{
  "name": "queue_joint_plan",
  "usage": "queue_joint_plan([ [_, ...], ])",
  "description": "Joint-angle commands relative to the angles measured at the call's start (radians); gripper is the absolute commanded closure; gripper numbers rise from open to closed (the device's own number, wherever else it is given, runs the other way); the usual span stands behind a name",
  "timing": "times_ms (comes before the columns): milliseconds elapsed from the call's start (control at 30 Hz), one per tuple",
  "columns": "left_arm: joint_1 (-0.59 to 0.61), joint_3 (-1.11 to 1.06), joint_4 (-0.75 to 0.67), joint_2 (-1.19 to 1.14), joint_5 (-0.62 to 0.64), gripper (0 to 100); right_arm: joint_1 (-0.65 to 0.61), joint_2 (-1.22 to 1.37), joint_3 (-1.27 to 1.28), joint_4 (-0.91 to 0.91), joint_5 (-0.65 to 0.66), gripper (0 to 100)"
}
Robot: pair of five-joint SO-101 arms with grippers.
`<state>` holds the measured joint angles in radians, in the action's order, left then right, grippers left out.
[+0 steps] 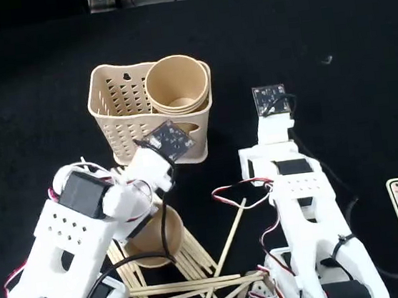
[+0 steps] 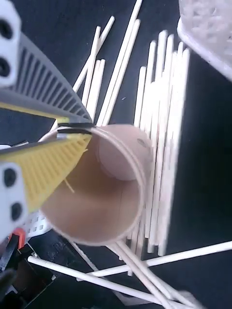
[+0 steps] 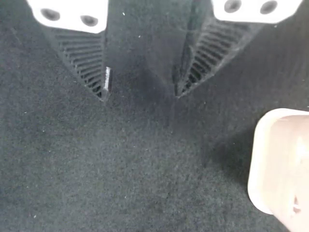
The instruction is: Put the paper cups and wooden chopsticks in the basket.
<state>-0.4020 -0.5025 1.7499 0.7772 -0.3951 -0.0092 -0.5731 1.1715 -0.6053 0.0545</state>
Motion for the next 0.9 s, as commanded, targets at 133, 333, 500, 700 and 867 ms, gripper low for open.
queue_joint_plan([
  [133, 0.079, -0.088, -0.06, -0.084, 0.015, 97, 0.025, -0.045, -0.005, 0.008, 0.014, 79.0],
  [333, 0.15, -0.127, -0.08, -0.133, 0.003, 80, 0.025, -0.045, -0.004, 0.008, 0.014, 79.0],
  [500, 0.162, -0.13, -0.08, -0.133, -0.049, 83, 0.025, -0.045, -0.004, 0.008, 0.014, 79.0],
  [700, 0.16, -0.133, -0.08, -0.144, -0.049, 86, 0.025, -0.045, -0.004, 0.008, 0.014, 79.0],
  [867, 0.16, -0.191, -0.157, -0.14, -0.048, 86, 0.025, -0.045, -0.004, 0.008, 0.014, 79.0],
])
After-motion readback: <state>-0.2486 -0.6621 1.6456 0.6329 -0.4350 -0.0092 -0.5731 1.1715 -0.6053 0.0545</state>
